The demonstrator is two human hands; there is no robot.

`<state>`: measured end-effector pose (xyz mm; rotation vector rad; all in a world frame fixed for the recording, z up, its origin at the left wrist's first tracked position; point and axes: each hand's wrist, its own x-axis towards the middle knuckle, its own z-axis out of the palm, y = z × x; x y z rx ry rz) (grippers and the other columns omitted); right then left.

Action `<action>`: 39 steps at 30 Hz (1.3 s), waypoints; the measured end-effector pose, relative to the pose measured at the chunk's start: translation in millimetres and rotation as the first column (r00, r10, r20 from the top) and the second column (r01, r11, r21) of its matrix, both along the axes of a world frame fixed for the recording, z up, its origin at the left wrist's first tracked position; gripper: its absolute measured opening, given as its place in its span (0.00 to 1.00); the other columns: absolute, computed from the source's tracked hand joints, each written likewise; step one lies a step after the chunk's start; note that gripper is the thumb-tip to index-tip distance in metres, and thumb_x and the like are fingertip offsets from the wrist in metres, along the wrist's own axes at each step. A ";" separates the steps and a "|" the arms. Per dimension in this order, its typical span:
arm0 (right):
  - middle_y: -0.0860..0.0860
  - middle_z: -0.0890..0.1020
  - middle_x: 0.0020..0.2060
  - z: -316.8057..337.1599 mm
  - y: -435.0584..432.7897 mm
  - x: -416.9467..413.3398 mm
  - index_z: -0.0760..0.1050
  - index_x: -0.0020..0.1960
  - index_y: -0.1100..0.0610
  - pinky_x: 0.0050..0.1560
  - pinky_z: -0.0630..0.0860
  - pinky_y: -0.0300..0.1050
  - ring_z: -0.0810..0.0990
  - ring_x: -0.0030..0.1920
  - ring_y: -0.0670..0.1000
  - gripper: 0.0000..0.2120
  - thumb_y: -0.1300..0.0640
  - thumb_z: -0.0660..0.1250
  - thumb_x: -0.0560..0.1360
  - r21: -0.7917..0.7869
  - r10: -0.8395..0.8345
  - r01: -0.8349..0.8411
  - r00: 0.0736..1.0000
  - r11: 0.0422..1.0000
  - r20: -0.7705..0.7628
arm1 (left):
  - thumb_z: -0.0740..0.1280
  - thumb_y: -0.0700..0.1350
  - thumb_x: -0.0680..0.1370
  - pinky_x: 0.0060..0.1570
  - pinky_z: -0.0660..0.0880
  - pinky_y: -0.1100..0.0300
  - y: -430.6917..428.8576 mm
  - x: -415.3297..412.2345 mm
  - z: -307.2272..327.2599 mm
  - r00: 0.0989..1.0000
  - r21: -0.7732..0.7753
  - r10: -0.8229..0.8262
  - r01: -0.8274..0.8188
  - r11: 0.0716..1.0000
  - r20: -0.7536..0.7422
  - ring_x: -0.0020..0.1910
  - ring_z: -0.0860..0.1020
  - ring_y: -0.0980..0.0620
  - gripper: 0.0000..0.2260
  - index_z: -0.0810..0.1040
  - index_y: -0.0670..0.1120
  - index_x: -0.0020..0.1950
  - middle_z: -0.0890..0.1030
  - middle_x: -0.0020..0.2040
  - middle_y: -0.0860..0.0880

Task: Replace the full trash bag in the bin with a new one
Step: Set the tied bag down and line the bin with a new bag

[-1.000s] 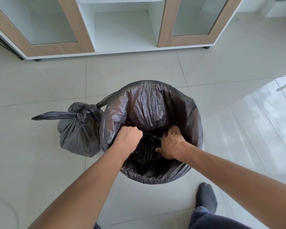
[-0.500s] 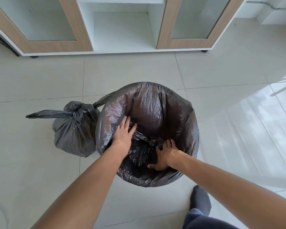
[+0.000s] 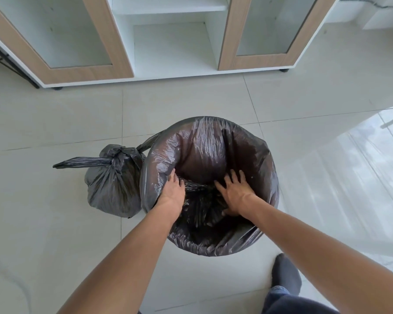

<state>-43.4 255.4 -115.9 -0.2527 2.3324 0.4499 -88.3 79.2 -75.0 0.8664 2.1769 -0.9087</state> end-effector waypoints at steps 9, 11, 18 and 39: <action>0.64 0.48 0.79 2.3 2.5 -5.3 0.38 0.81 0.51 0.76 0.40 0.63 0.43 0.78 0.65 0.50 0.25 0.53 0.71 -0.070 -0.124 0.127 0.991 0.990 0.043 | 0.45 0.59 0.84 0.74 0.36 0.47 0.9 -1.8 -5.7 0.997 -0.049 0.074 -0.075 0.996 -0.030 0.79 0.39 0.39 0.33 0.42 0.40 0.80 0.45 0.80 0.37; 0.64 0.47 0.79 1.1 2.0 -0.4 0.37 0.81 0.50 0.76 0.38 0.63 0.41 0.78 0.65 0.53 0.21 0.52 0.68 -0.056 -0.130 0.136 0.987 0.989 0.097 | 0.42 0.65 0.82 0.74 0.34 0.46 0.1 1.3 -4.9 0.994 -0.048 0.102 -0.103 0.993 -0.038 0.78 0.38 0.39 0.37 0.42 0.40 0.81 0.45 0.80 0.37; 0.63 0.44 0.79 -7.1 1.7 4.8 0.33 0.80 0.49 0.74 0.35 0.64 0.37 0.78 0.65 0.60 0.19 0.57 0.63 0.054 -0.047 0.040 0.987 0.998 0.153 | 0.47 0.78 0.71 0.73 0.32 0.43 -5.8 7.0 -16.3 0.997 -0.141 0.035 -0.045 0.989 -0.067 0.77 0.35 0.37 0.52 0.39 0.42 0.80 0.40 0.79 0.36; 0.57 0.75 0.63 107.9 15.3 24.2 0.74 0.67 0.57 0.66 0.66 0.54 0.71 0.64 0.58 0.26 0.39 0.53 0.81 -0.268 -0.105 0.039 0.966 0.963 -0.237 | 0.53 0.57 0.83 0.66 0.68 0.52 -24.3 17.0 72.1 0.975 0.766 0.206 -0.192 0.613 0.079 0.68 0.70 0.47 0.22 0.70 0.48 0.73 0.72 0.69 0.46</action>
